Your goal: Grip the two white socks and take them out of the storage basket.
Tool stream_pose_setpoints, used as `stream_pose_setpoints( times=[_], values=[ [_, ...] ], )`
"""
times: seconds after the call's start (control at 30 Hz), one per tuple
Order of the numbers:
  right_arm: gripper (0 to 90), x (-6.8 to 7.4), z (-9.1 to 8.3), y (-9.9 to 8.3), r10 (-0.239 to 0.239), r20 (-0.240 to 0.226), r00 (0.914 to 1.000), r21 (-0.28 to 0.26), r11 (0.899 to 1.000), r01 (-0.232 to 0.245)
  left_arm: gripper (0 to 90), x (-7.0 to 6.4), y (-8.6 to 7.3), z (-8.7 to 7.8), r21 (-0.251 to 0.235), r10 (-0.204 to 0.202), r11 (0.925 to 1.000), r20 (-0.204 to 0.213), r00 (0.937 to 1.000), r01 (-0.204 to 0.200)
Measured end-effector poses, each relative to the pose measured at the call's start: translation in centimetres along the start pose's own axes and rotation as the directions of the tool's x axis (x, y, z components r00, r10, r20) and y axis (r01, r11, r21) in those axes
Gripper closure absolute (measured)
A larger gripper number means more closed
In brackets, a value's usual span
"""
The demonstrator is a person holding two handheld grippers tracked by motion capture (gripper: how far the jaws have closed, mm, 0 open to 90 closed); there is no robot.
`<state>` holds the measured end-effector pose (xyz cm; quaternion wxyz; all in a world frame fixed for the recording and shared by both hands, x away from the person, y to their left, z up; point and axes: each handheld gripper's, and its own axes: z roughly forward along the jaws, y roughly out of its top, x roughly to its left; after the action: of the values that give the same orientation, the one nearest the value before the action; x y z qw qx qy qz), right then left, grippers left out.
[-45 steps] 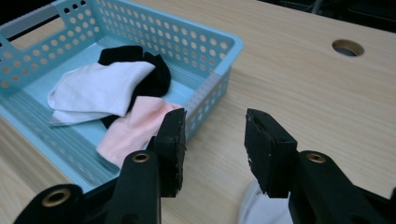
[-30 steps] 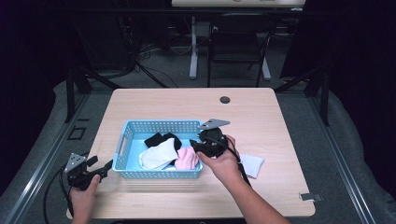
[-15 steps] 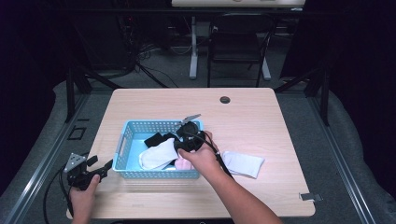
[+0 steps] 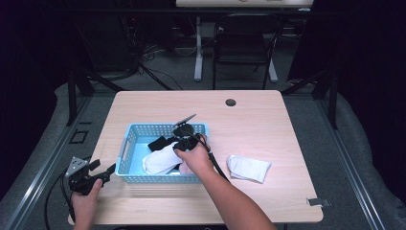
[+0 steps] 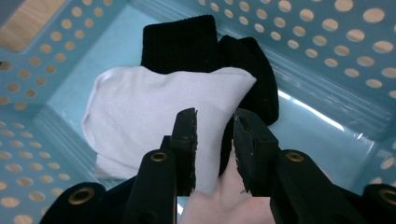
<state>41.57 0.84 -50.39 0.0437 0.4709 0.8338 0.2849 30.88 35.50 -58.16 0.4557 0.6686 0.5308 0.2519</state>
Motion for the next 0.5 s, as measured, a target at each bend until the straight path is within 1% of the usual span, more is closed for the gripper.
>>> stream_pose_setpoints(
  times=[0.03, 0.07, 0.1, 0.17, 0.2, 0.23, 0.27, 0.3, 0.33, 0.37, 0.4, 0.43, 0.47, 0.5],
  values=[
    [69.0, -0.1, 0.2, 0.1, -0.005, 0.006, 1.0, 0.011, 1.0, 0.005, 23.8, 0.0, 0.0, 0.0, 0.0, 0.0, 1.0, 0.0, 1.0, 0.0],
    [68.6, -0.2, 0.5, 0.2, 0.006, 0.014, 0.9999, 0.026, 1.0, -0.006, 23.8, 0.0, 0.0, 0.0, 0.0, 0.0, 1.0, 0.0, 1.0, 0.0],
    [68.5, -0.4, 0.7, 0.2, 0.01, 0.016, 0.9998, 0.027, 1.0, -0.01, 23.8, 0.0, 0.0, 0.0, 0.007, 0.002, 1.0, 0.001, 1.0, -0.002],
    [68.1, -0.6, 1.2, 0.3, 0.037, 0.01, 0.9993, 0.046, 0.998, -0.037, 23.8, 0.0, 0.0, 0.0, 0.005, 0.002, 1.0, 0.001, 1.0, -0.002],
    [67.6, -0.7, 1.4, 0.3, 0.038, 0.004, 0.9993, 0.064, 0.997, -0.039, 23.8, 0.0, 0.0, 0.0, 0.005, 0.001, 1.0, 0.001, 1.0, -0.001],
    [67.3, -0.8, 1.6, 0.3, 0.05, -0.001, 0.9987, 0.066, 0.997, -0.05, 23.8, 0.0, 0.0, 0.0, 0.005, 0.001, 1.0, 0.001, 1.0, -0.001],
    [67.0, -0.8, 1.8, 0.3, 0.051, -0.006, 0.9987, 0.075, 0.996, -0.05, 23.8, 0.0, 0.0, 0.0, 0.005, 0.001, 1.0, 0.001, 1.0, -0.001],
    [66.4, -0.9, 1.9, 0.3, 0.056, -0.003, 0.9984, 0.088, 0.995, -0.056, 23.8, 0.0, 0.0, 0.0, 0.006, 0.001, 1.0, 0.001, 1.0, -0.001],
    [65.7, -0.8, 2.2, 0.2, 0.079, -0.011, 0.9968, 0.072, 0.994, -0.078, 23.7, 0.0, 0.0, 0.0, 0.006, 0.002, 1.0, 0.001, 1.0, -0.002],
    [65.7, -0.8, 2.2, 0.2, 0.079, -0.011, 0.9968, 0.072, 0.994, -0.078, 23.8, 0.0, 0.0, 0.0, 0.006, 0.002, 1.0, 0.001, 1.0, -0.002],
    [65.6, -0.9, 2.2, 0.3, 0.074, -0.014, 0.9972, 0.099, 0.992, -0.072, 23.8, 0.0, 0.1, 0.0, 0.006, 0.006, 1.0, 0.001, 1.0, -0.006],
    [66.1, -0.8, 2.7, 0.3, 0.083, -0.008, 0.9966, 0.118, 0.99, -0.081, 23.8, 0.0, 0.1, 0.0, 0.005, 0.006, 1.0, 0.001, 1.0, -0.006],
    [66.9, -0.9, 2.8, 0.3, 0.08, -0.011, 0.9967, 0.121, 0.99, -0.078, 23.8, 0.0, 0.1, 0.0, 0.004, 0.005, 1.0, 0.001, 1.0, -0.005],
    [68.2, -0.9, 2.8, 0.4, 0.071, -0.011, 0.9974, 0.138, 0.988, -0.069, 23.8, 0.0, 0.1, 0.0, 0.004, 0.005, 1.0, 0.002, 1.0, -0.005]
  ],
)
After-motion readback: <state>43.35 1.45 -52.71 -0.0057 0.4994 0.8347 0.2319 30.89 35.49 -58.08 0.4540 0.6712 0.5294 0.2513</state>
